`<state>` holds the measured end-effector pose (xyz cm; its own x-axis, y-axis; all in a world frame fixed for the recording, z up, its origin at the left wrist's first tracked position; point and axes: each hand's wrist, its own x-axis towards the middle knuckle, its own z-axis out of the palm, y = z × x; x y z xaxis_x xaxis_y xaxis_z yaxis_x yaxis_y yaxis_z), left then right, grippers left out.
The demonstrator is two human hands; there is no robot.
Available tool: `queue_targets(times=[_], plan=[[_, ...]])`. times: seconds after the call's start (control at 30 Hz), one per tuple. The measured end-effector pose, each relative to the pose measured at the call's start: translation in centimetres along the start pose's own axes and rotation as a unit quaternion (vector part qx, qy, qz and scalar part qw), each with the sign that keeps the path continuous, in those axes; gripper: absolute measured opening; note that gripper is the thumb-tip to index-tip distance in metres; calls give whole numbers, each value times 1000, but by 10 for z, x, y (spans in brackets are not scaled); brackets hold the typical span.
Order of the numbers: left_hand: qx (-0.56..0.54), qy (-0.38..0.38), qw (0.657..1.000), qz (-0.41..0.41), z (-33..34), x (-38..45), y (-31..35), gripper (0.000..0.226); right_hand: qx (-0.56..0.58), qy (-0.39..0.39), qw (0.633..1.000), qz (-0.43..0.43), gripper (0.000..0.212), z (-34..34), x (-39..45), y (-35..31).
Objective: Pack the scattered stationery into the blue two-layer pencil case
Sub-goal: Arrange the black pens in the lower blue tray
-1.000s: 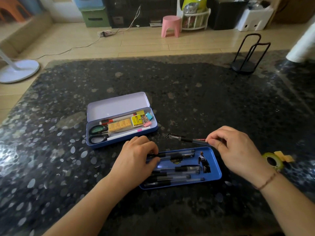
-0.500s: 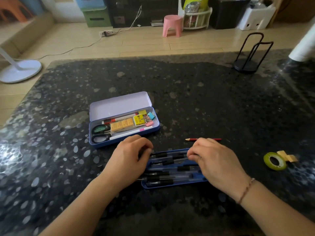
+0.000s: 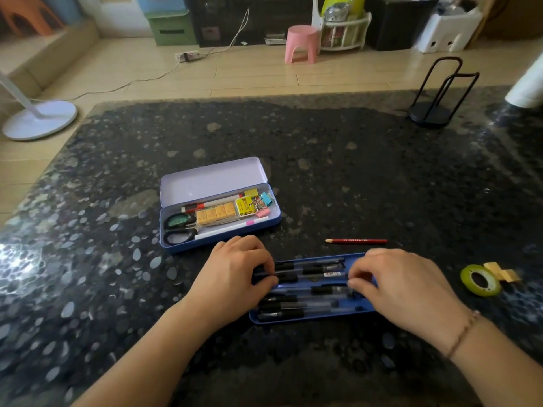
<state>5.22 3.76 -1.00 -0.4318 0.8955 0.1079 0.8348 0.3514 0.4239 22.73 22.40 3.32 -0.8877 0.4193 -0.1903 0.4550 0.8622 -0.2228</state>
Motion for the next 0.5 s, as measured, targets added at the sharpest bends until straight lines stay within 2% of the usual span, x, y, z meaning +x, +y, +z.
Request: queue_targets(times=[0.07, 0.13, 0.33, 0.5], plan=[[5, 0, 1000, -1, 1, 0, 1, 11, -3, -43, 999, 6, 17, 0, 0, 0], [4, -2, 1000, -5, 1, 1, 1, 11, -3, -55, 998, 9, 18, 2, 1, -1], [-10, -12, 1000, -11, 1, 1, 1, 12, -1, -57, 998, 20, 9, 4, 4, -6], [-17, -10, 1000, 9, 0, 0, 2, 13, 15, -25, 999, 31, 8, 6, 2, -12]])
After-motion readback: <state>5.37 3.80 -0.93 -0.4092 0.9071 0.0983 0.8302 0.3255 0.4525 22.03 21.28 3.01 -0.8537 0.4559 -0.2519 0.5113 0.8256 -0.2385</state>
